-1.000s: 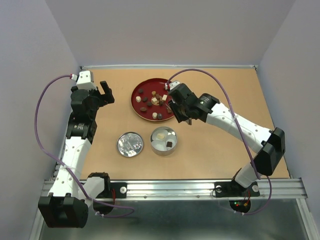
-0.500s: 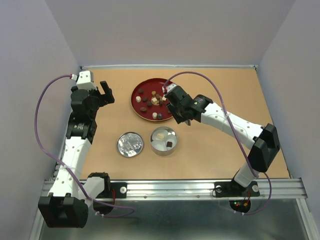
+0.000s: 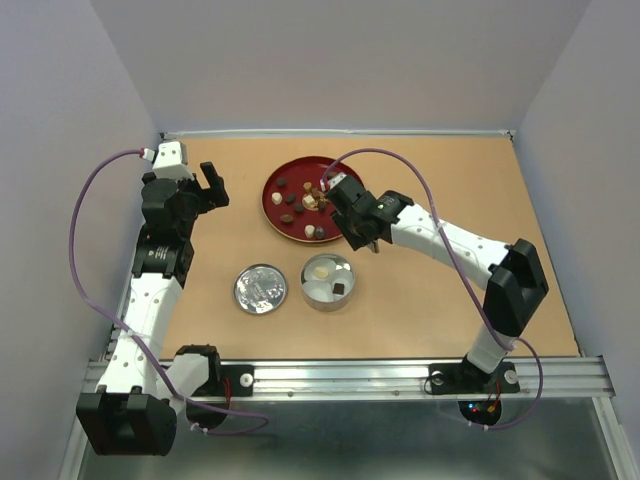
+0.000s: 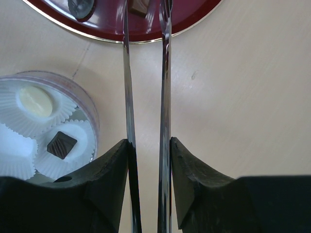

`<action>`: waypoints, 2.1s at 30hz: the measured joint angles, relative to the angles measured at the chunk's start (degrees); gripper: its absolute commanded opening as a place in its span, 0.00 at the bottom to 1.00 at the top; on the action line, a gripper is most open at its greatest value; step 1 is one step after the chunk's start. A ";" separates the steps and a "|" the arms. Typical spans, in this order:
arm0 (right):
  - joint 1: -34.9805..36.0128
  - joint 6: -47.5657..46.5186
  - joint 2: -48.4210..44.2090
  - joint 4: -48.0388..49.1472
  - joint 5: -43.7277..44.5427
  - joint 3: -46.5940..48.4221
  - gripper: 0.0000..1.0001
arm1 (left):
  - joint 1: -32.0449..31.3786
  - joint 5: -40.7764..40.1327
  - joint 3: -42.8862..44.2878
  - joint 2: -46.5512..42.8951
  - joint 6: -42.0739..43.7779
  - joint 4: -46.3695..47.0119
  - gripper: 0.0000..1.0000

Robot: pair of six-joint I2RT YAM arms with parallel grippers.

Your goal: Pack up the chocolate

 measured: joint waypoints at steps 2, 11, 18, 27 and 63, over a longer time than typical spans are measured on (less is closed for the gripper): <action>-0.02 -0.17 0.17 0.26 -0.02 0.00 0.44 | 0.00 0.00 0.00 0.00 0.00 0.00 0.99; -0.72 -0.63 1.81 1.05 -0.44 0.00 0.37 | 0.00 0.00 0.00 0.00 0.00 0.00 0.99; -0.76 -0.87 2.10 1.09 -0.63 -0.20 0.22 | 0.00 0.00 0.00 0.00 0.00 -0.02 0.99; -0.76 -1.22 -1.88 0.74 -0.90 -0.20 0.22 | 0.00 0.00 0.00 -0.02 0.00 -0.02 0.99; 7.69 7.19 -20.83 -17.49 -24.83 -1.88 0.20 | 0.00 -0.02 0.00 0.79 -0.02 -0.02 0.99</action>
